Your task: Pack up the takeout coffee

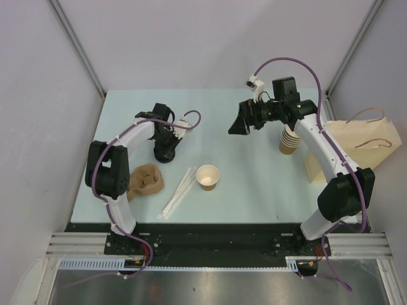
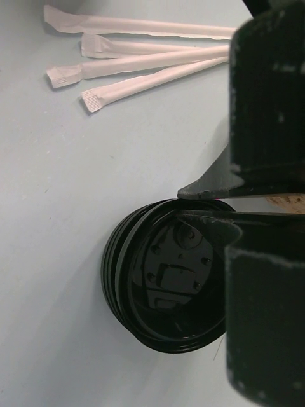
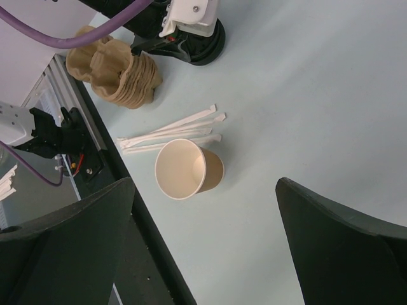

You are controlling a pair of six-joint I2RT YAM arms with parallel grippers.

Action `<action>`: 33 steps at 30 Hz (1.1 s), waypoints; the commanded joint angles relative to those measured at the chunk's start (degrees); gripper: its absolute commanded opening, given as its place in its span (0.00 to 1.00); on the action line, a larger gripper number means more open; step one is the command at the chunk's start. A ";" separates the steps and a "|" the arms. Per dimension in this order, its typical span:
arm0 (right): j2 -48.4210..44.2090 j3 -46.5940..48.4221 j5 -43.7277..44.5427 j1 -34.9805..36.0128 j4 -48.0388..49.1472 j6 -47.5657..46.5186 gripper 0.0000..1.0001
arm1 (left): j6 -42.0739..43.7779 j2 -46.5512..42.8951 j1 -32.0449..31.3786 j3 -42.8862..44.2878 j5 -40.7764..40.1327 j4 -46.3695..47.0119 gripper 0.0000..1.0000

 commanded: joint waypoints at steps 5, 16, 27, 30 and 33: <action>0.17 2.68 -1.13 0.06 -0.06 -0.62 1.00 | 1.02 -6.74 -0.51 1.82 -0.54 -1.61 0.00; 0.08 3.30 -0.60 0.58 -0.94 -2.02 1.00 | 2.25 -13.50 -0.51 3.21 10.67 -3.27 0.01; -1.24 11.29 -1.21 0.41 -9.90 -8.45 1.00 | -17.28 -32.91 -0.42 1.85 49.87 5.74 0.03; -3.08 10.95 -4.02 -0.03 -10.09 -7.31 1.00 | -44.08 -41.00 -0.25 -10.24 58.14 35.38 0.06; -5.97 8.93 -5.52 -0.20 -6.58 -4.59 1.00 | -73.82 -44.53 -0.25 -19.77 60.09 73.90 0.05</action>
